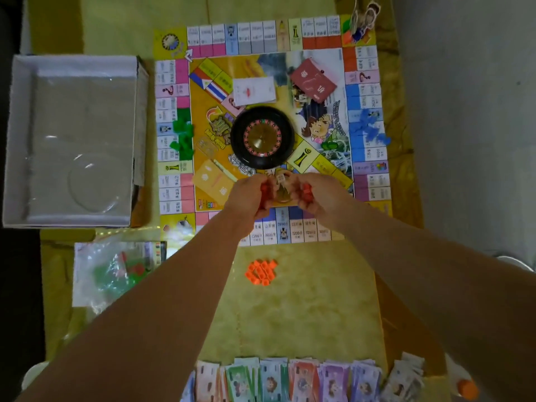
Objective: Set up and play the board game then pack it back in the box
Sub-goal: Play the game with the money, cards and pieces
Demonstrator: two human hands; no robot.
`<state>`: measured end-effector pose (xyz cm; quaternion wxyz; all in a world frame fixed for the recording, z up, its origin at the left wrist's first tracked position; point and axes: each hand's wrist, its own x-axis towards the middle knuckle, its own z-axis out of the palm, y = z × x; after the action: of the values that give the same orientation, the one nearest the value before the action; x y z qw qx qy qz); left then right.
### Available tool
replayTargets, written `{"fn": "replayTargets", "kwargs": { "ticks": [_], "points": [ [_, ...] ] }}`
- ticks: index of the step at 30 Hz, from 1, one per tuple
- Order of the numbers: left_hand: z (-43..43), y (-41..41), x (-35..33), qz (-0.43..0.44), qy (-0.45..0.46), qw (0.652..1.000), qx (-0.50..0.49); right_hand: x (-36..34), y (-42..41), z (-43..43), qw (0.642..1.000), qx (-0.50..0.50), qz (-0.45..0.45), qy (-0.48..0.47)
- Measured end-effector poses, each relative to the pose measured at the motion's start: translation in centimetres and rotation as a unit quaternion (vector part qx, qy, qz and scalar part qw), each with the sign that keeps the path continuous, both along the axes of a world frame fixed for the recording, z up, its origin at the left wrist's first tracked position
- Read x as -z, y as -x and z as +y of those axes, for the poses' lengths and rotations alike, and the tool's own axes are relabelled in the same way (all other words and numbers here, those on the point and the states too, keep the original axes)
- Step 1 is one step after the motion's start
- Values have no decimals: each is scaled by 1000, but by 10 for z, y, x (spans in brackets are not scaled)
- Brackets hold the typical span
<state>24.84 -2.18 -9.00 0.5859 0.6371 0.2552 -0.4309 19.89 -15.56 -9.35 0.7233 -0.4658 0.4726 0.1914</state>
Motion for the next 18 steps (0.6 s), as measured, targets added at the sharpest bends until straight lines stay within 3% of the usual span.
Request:
{"fn": "replayTargets", "kwargs": {
  "ticks": [3,7,11,15,18],
  "points": [
    [-11,-41,1,43,-24,997,-57,-5,-37,-9,1000,15,12,-11],
    [-27,-96,5,30,-33,996,-73,-4,-92,-21,999,31,0,-12],
    [-47,-144,11,38,17,990,-137,11,-146,-33,997,73,-20,-22],
    [-65,-184,16,36,78,968,-237,24,-189,-42,976,196,-54,-82],
    [-74,-211,22,32,106,959,-259,28,-210,-49,974,198,-75,-82]
  ]
}}
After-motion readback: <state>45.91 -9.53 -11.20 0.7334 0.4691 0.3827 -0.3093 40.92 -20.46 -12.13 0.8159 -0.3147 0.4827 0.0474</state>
